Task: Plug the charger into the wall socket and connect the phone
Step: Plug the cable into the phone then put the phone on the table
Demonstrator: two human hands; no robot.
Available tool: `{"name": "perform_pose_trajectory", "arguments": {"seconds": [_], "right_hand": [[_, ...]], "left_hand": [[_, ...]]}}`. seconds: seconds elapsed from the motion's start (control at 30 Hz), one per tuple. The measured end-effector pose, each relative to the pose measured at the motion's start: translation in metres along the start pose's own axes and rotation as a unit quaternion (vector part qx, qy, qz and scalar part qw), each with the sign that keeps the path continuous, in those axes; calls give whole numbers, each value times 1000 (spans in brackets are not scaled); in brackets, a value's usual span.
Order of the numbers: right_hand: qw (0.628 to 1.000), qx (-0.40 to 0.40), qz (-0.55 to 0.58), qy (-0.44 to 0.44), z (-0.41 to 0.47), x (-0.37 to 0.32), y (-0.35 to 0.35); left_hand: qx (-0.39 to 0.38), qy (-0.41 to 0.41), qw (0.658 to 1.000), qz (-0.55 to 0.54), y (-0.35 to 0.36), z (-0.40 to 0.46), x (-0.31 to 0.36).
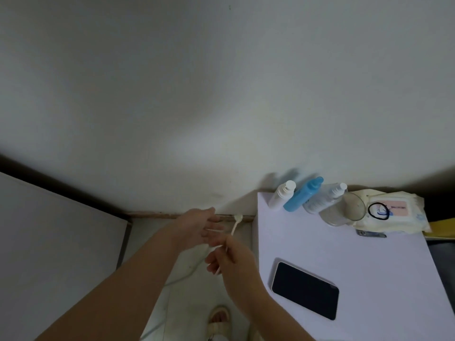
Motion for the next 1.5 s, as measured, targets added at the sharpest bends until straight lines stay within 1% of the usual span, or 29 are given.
{"name": "perform_pose_trajectory", "arguments": {"seconds": [0.03, 0.13, 0.23, 0.33, 0.4, 0.5, 0.57, 0.63, 0.67, 0.7, 0.77, 0.8, 0.9, 0.97, 1.0, 1.03, 1.1, 1.17, 1.2, 1.27, 1.3, 1.37, 1.5], "right_hand": [[1000, -6, -26, 1, -4, 3, 2], [994, -31, -104, -5, -18, 9, 4], [986, -51, -158, -14, -29, 14, 0], [980, -71, -187, -15, -36, 20, -3], [977, -88, -195, -15, -38, 24, -3], [978, -79, -191, -3, -38, 35, -11], [979, -73, -191, 4, -38, 45, -17], [975, -76, -210, 9, -37, 53, -20], [972, -81, -220, 12, -36, 57, -19], [970, -85, -227, 13, -35, 60, -19], [969, -86, -230, 4, -34, 66, -19], [971, -73, -227, -9, -34, 69, -22], [977, 25, -205, -49, -34, 76, -46], [971, 98, -218, -21, -33, 90, -74], [958, 127, -257, 7, -32, 97, -90], [937, 148, -313, 41, -30, 104, -106], [881, 151, -431, 127, -27, 118, -135], [823, 103, -511, 224, -26, 133, -152], [799, 77, -538, 257, -25, 139, -157], [762, 40, -577, 292, -23, 147, -163], [750, 31, -590, 298, -22, 149, -165], [739, 26, -603, 299, -20, 151, -168], [739, 23, -607, 292, -15, 151, -170]], "left_hand": [[-20, -7, 999, -35, 5, 11, 1], [-41, -28, 994, -96, 15, 37, -1], [-83, -58, 982, -162, 27, 53, -10], [-78, -78, 980, -165, 33, 66, -19], [-82, -56, 980, -175, 42, 72, -19], [-76, 5, 974, -212, 50, 81, -8], [-92, 38, 978, -181, 55, 84, 1], [-107, 51, 985, -126, 61, 83, 9], [-103, 55, 986, -117, 63, 83, 13], [-96, 61, 986, -125, 64, 83, 16], [-78, 84, 978, -175, 63, 81, 25], [-67, 98, 977, -180, 61, 79, 30], [-44, 130, 987, -81, 52, 71, 37], [-34, 127, 991, -10, 50, 67, 31], [-30, 118, 992, 26, 50, 66, 25], [-30, 108, 992, 57, 51, 64, 17], [-35, 90, 991, 96, 55, 62, -1], [-29, 86, 988, 127, 58, 59, -16], [-22, 90, 984, 151, 58, 57, -22], [-15, 102, 976, 194, 59, 54, -31], [-16, 106, 974, 202, 60, 54, -35], [-20, 105, 973, 203, 62, 53, -40], [-28, 111, 974, 194, 65, 49, -44]]}}
Point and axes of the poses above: each hand's wrist, its own z-axis towards the middle knuckle, its own y-axis out of the palm, x = y × z, the point moved 5 cm from there along z, towards the middle knuckle, and after that the axes turned 14 degrees about -x, right-handed, at the moved point
